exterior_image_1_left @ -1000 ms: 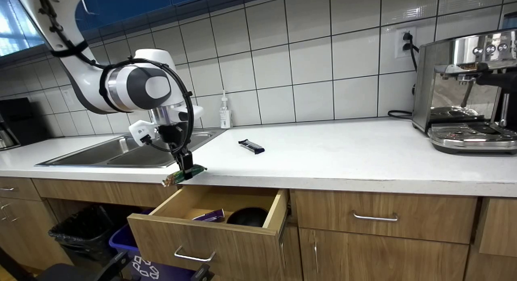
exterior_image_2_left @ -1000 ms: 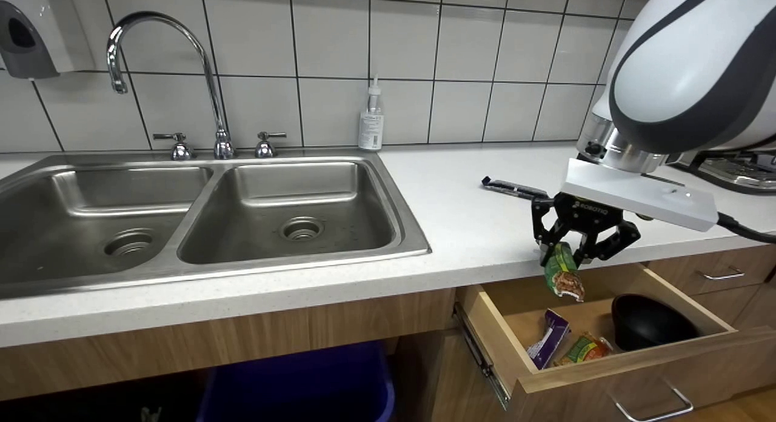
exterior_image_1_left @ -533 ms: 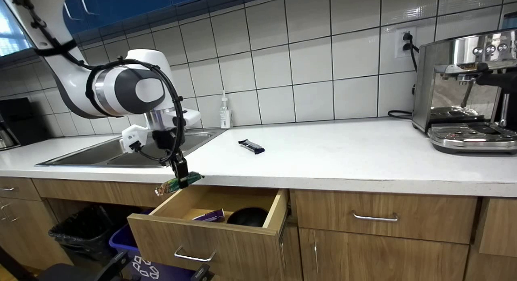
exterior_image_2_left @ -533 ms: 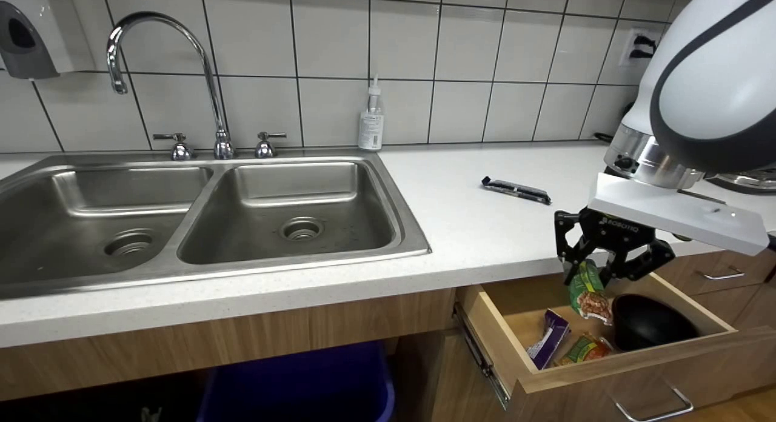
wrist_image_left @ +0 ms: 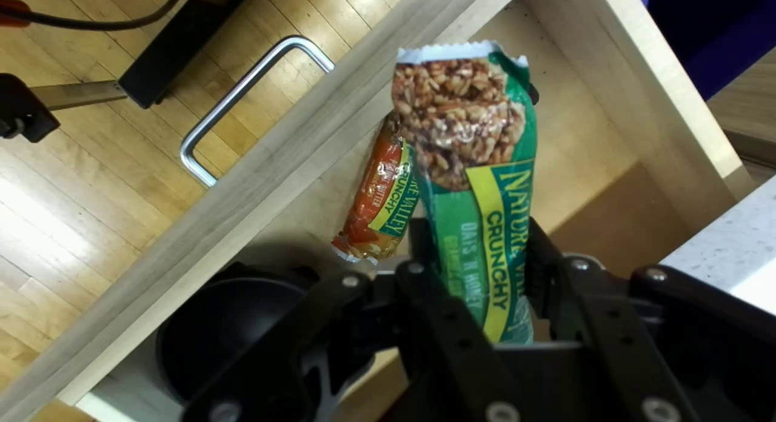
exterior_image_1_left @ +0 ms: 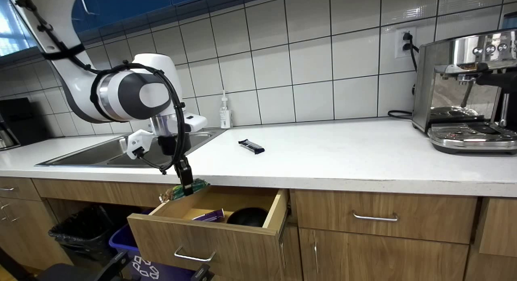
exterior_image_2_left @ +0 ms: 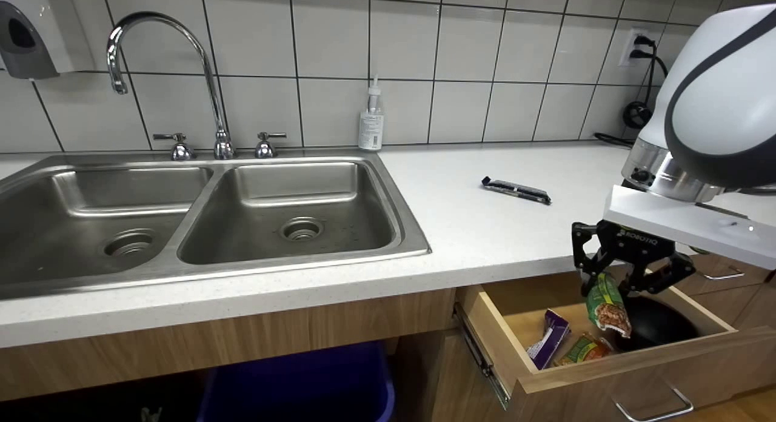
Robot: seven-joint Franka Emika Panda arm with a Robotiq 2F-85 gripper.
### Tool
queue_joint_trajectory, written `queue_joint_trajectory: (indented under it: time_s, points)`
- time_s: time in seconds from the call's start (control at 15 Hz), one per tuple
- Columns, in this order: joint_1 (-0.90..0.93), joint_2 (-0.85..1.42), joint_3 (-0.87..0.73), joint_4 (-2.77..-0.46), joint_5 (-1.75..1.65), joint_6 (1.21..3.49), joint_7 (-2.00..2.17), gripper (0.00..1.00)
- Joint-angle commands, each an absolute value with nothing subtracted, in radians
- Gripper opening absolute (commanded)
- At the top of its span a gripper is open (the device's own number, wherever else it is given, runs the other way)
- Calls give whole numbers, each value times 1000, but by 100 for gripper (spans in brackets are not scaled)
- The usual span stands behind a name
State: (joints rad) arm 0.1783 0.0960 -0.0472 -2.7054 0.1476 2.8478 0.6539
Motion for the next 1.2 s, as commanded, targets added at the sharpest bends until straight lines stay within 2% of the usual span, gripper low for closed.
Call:
queue_joint_trajectory:
  time_s: [0.0,1.0,1.07,1.13]
  points:
    - [153,145,-31,-2688,137,2884,691,12]
    - [192,283,-58,-2613,153,2899,695,12]
    - [196,285,-61,-2611,151,2896,698,58]
    - [199,284,-63,-2610,148,2891,698,65]
